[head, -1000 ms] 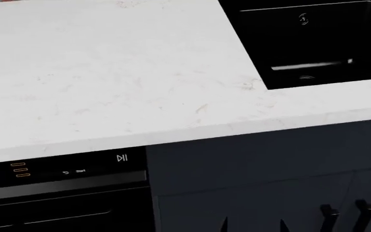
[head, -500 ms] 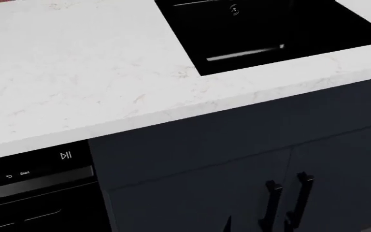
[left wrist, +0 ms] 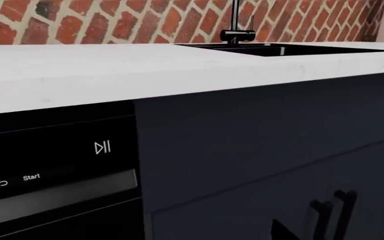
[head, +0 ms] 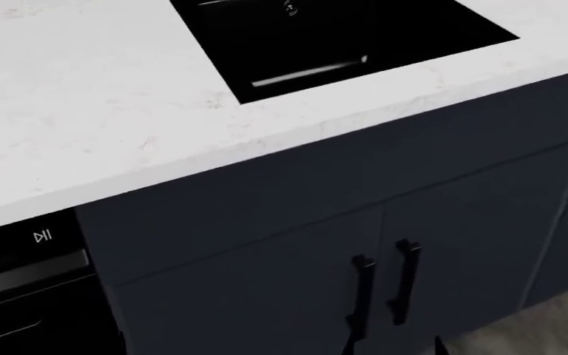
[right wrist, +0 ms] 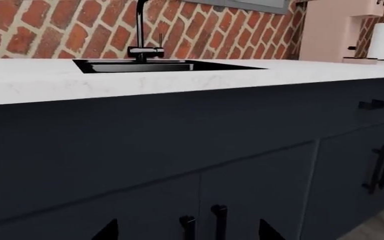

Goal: Navigate to the shelves.

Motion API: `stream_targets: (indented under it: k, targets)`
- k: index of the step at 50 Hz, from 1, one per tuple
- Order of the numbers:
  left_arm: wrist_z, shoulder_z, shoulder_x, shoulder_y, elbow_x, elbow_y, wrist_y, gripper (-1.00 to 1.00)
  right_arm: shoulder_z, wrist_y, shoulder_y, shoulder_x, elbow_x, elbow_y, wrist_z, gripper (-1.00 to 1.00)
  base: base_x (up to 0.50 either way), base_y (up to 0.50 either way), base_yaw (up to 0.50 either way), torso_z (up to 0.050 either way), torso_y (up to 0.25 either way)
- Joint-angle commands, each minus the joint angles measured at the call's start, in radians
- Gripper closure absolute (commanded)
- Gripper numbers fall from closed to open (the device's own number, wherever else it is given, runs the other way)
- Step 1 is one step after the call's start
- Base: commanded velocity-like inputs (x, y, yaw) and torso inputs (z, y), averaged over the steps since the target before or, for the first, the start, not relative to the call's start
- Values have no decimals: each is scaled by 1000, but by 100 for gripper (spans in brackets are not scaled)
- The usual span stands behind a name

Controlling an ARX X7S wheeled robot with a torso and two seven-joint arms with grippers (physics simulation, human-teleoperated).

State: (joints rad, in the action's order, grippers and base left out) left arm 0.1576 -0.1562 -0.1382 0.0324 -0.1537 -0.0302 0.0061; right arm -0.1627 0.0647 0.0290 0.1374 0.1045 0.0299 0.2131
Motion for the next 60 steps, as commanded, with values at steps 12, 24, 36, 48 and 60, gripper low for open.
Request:
stream_targets:
  k: [12, 24, 36, 48, 60]
  targets:
    - [14, -15, -15, 3, -14, -3, 5, -100, -15, -3, 3, 12, 24, -2, 11, -100, -69, 36, -385, 0, 0]
    - [19, -21, -21, 5, -21, -8, 12, -100, -25, 5, 7, 16, 28, 6, 19, -100, -63, 37, -421, 0, 0]
    - [25, -27, -28, 4, -28, -8, 17, -100, -30, -3, 10, 22, 41, 4, 25, -100, -58, 40, -431, 0, 0]
    - [30, -33, -35, 3, -36, -4, 18, -100, -39, -9, 10, 27, 43, 1, 37, -100, -56, 44, -431, 0, 0]
    - [36, -38, -40, 5, -42, -6, 19, -100, -46, -6, 13, 32, 48, 4, 43, -100, -53, 47, -431, 0, 0]
